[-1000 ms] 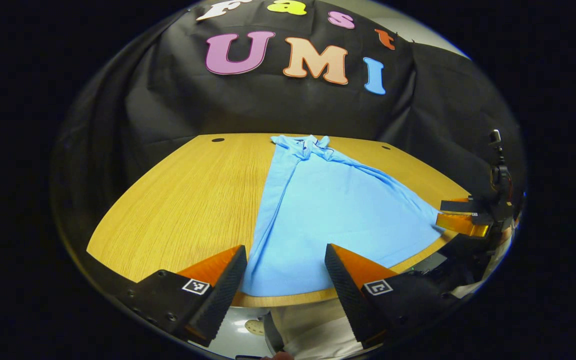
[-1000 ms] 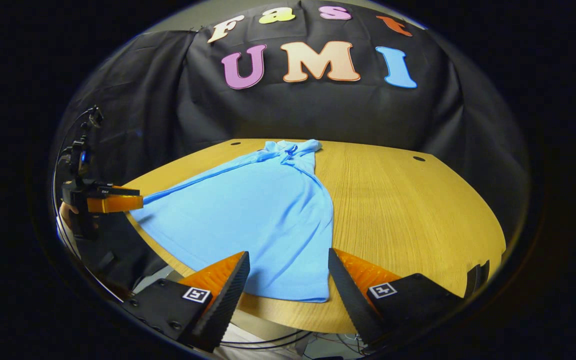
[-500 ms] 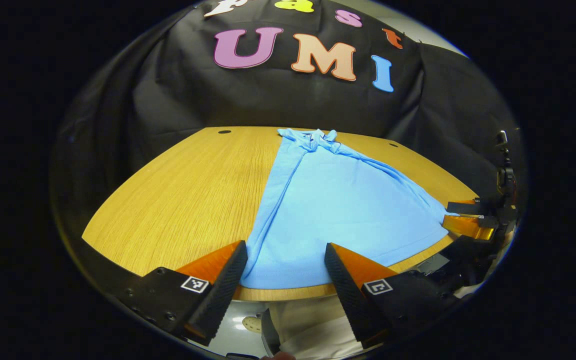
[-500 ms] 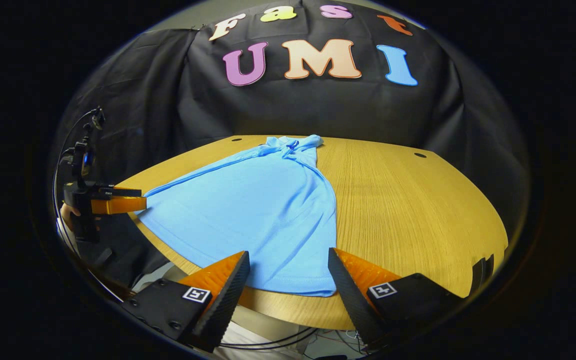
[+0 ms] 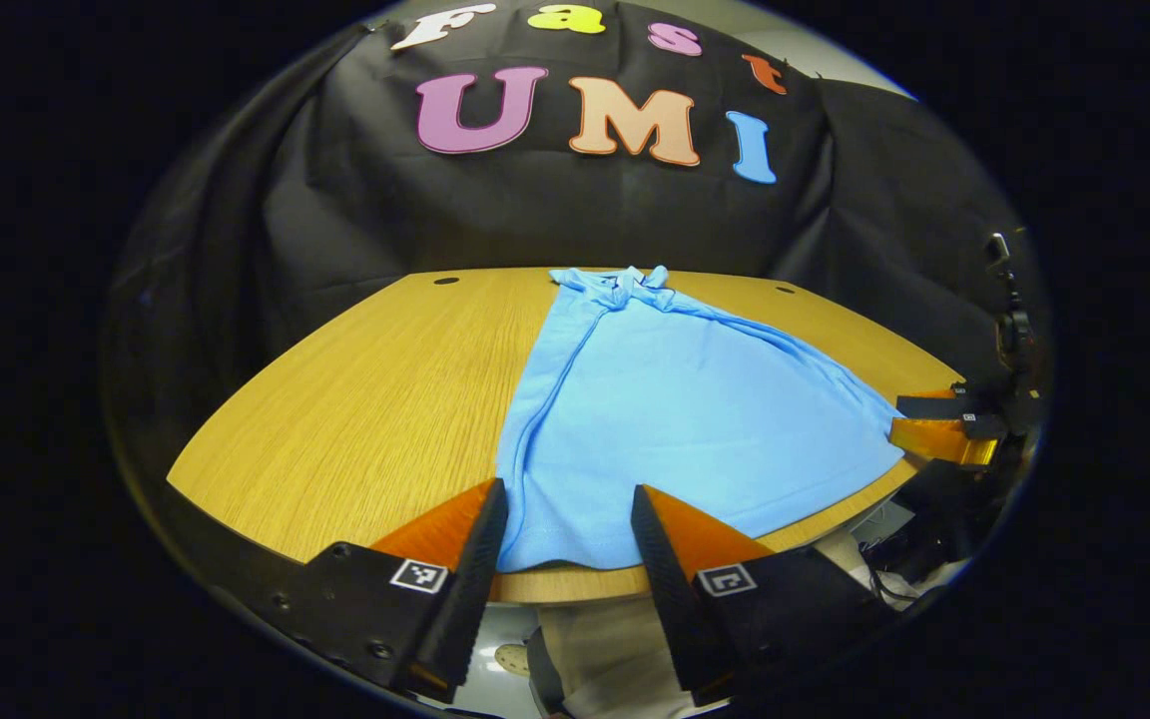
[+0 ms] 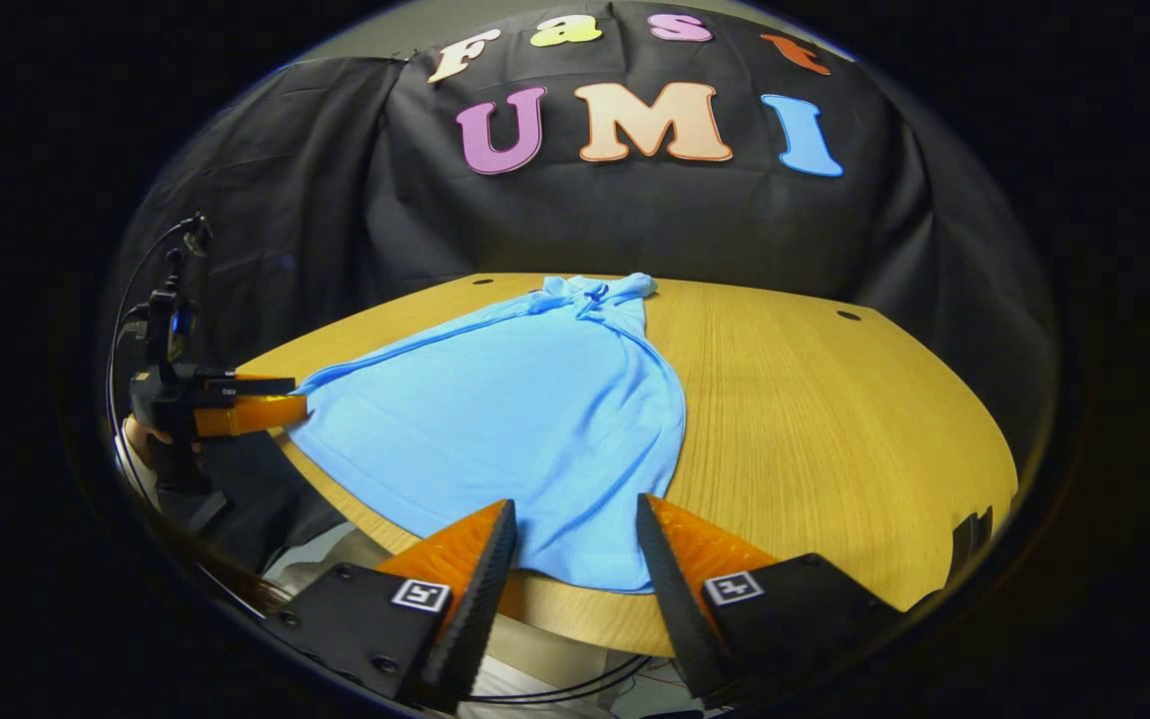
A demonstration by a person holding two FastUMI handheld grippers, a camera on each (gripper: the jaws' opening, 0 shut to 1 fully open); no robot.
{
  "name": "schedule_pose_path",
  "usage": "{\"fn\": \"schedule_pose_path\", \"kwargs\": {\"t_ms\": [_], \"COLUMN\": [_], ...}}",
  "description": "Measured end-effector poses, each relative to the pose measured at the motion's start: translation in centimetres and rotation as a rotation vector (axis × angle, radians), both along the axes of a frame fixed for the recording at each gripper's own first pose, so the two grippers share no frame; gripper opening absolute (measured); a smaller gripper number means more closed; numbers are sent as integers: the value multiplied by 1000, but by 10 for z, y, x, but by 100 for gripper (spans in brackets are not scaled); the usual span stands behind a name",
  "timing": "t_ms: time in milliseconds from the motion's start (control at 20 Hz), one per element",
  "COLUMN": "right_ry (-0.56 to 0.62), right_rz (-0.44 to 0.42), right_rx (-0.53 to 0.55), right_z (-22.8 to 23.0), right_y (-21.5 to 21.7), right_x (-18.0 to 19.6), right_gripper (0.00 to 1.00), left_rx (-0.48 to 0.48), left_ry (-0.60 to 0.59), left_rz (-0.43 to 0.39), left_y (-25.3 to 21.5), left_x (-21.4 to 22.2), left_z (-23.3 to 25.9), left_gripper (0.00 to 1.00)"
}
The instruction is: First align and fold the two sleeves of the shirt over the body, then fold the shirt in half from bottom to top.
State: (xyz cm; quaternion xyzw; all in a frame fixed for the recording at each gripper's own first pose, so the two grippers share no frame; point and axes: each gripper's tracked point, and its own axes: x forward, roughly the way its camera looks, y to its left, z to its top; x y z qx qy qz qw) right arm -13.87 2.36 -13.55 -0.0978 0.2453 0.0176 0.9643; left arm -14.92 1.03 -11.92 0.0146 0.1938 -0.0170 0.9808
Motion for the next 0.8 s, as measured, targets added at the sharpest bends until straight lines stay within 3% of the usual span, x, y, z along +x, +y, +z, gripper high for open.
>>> {"fn": "schedule_pose_path", "kwargs": {"t_ms": [50, 100, 200, 250, 300, 350, 500, 800], "right_ry": [1, 0, 5, 7, 5, 5, -6, -35], "right_rz": [12, 17, 26, 27, 28, 30, 42, 89], "right_rx": [2, 10, 23, 41, 53, 56, 24, -161], "right_z": [-2, -3, -5, -6, -4, -6, -4, -3], "right_y": [4, 8, 11, 13, 14, 16, 19, 25], "right_x": [1, 1, 2, 3, 4, 3, 4, 10], "right_gripper": [70, 54, 33, 29, 17, 12, 3, 3], "left_rx": [-1, -6, -24, -45, -56, -56, -61, -27], "left_ry": [-14, -19, -34, -44, -55, -61, -57, -27], "left_rz": [-17, -25, -44, -46, -51, -63, -77, -127], "left_y": [-5, -7, -12, -14, -15, -16, -17, -23], "left_x": [2, 2, 4, 4, 5, 6, 6, 13], "left_z": [1, 1, 1, 1, 2, 1, 0, 2], "left_gripper": [70, 54, 38, 30, 17, 13, 7, 2]}}
